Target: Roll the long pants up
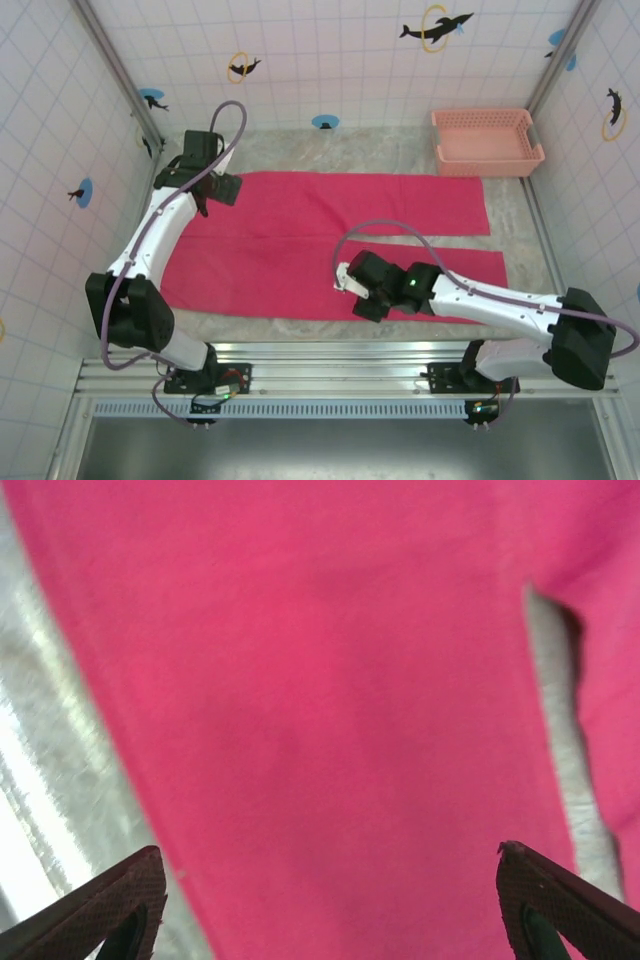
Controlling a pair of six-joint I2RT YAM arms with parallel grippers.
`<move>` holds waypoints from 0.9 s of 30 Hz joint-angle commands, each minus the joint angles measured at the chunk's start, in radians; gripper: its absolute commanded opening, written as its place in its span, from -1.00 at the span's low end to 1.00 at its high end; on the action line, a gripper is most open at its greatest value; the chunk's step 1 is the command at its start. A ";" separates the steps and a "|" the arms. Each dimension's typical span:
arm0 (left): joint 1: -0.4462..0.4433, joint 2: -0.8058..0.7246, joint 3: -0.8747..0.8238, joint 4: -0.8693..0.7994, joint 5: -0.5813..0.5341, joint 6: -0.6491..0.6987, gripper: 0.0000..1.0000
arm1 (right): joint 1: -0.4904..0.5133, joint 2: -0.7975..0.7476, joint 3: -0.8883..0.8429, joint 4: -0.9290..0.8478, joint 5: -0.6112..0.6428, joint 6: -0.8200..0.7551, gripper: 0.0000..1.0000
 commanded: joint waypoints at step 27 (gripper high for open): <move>0.001 -0.144 -0.112 -0.140 0.000 0.005 0.93 | -0.078 0.391 0.181 -0.161 -0.141 0.003 -0.95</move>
